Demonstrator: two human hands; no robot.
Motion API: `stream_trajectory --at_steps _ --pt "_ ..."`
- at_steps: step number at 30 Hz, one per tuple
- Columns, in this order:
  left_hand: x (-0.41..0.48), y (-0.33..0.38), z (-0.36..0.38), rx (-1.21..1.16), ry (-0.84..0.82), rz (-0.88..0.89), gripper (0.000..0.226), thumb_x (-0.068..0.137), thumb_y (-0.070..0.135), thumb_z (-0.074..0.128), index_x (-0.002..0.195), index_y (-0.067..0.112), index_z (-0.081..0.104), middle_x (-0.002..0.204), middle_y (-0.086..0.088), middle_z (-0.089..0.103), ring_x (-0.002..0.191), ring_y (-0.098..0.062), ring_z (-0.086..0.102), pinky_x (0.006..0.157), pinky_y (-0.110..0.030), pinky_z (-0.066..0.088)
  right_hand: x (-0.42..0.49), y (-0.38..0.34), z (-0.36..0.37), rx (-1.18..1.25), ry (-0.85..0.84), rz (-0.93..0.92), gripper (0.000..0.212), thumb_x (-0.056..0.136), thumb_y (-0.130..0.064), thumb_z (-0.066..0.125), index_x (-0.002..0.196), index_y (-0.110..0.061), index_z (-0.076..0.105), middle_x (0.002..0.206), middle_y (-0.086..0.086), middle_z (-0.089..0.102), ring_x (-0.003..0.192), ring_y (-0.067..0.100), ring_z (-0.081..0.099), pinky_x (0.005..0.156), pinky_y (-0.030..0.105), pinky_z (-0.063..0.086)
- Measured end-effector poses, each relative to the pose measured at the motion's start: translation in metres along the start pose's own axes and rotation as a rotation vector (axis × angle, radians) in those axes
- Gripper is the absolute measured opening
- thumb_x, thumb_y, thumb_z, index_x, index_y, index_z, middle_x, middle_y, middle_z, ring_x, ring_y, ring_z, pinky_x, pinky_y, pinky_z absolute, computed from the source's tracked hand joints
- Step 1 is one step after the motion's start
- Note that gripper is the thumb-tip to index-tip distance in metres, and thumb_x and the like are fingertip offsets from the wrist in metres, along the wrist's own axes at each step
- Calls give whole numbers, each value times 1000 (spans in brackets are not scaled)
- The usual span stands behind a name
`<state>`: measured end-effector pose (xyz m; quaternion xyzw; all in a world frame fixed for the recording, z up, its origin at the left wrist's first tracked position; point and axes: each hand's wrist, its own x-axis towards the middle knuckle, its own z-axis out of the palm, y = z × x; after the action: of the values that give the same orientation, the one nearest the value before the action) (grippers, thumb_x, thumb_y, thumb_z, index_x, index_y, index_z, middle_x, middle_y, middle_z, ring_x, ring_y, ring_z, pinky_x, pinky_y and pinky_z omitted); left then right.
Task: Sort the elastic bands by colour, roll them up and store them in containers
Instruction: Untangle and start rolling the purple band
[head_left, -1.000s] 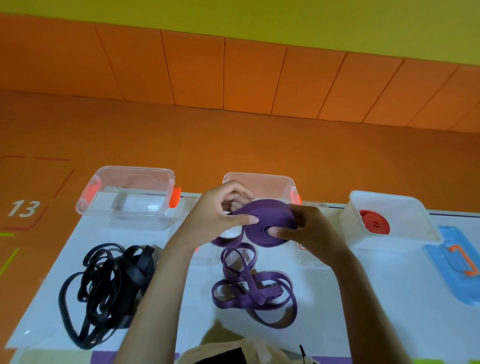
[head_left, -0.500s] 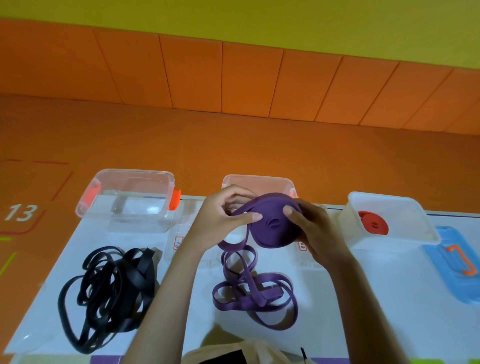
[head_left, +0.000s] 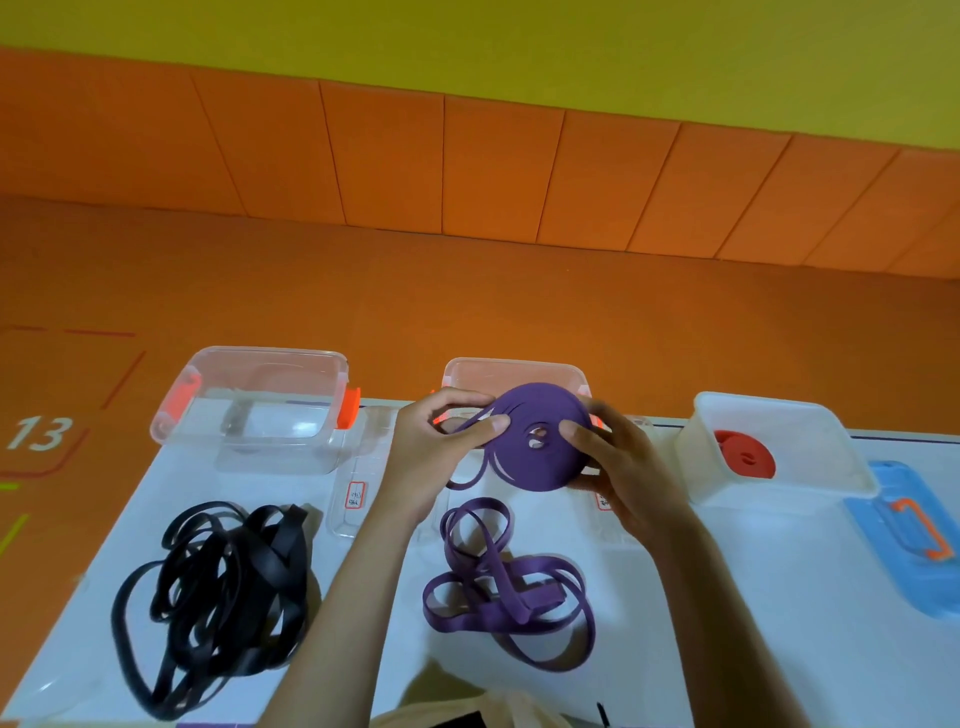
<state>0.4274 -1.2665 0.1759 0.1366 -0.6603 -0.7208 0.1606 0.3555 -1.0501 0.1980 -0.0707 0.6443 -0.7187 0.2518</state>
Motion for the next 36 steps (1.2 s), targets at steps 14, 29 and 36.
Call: stream_trajectory --at_steps 14,29,36 --pt "-6 -29 32 -262 156 -92 25 87 5 85 107 14 74 103 0 79 93 -19 77 73 -29 63 18 33 1 232 192 -99 62 84 -15 80 139 -36 60 122 6 75 112 31 74 66 39 63" --pt "50 -73 48 -283 476 -274 28 77 11 94 98 19 78 101 -2 78 94 -23 78 75 -33 64 64 65 4 -55 428 -13 36 89 -4 81 119 -15 65 116 4 74 113 25 70 87 57 63" --pt "127 -127 70 -55 556 -430 24 77 14 93 93 18 74 95 3 74 89 -18 70 67 -18 55 150 97 -38 -341 422 163 24 86 -7 84 108 -5 74 90 -22 74 99 24 75 82 52 66"
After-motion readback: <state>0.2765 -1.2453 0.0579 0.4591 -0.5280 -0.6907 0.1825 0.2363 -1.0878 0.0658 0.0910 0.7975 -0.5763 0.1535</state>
